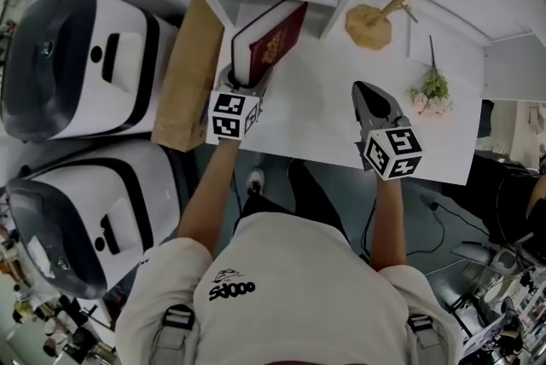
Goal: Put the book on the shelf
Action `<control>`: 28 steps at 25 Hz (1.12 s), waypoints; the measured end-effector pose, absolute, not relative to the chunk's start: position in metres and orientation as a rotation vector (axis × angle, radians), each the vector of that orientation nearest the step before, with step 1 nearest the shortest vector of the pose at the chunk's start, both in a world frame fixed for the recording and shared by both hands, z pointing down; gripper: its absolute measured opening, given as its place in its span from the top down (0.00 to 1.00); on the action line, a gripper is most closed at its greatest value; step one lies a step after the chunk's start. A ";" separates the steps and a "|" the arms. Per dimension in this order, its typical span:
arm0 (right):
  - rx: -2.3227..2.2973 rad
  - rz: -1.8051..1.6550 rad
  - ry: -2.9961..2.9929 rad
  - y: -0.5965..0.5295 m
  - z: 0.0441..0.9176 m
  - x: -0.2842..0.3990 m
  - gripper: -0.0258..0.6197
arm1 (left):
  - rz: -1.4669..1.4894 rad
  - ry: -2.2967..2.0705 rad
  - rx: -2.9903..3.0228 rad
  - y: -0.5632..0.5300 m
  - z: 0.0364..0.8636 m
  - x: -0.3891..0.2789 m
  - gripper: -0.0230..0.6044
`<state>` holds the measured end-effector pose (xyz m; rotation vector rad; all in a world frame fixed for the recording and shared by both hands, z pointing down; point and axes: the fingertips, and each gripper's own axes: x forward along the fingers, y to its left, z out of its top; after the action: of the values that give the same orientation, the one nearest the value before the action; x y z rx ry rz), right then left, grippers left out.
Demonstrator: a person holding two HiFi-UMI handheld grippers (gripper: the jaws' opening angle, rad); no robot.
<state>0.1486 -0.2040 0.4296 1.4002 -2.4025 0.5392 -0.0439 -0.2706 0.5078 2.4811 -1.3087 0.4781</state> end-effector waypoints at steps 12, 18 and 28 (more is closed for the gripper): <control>1.328 0.613 -2.411 -0.220 0.462 0.151 0.96 | 0.436 -1.373 2.497 -0.287 0.520 -0.027 0.61; 1.326 0.645 -2.405 -0.221 0.471 0.157 0.96 | 0.329 -1.424 2.486 -0.291 0.503 -0.021 0.61; 1.339 0.698 -2.386 -0.217 0.483 0.175 0.96 | 0.562 -1.350 2.476 -0.321 0.544 0.013 0.53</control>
<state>0.1754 -0.2170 0.4831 1.3390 -2.3856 0.6976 0.0127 -0.3207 0.5435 2.4759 -1.3496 0.5618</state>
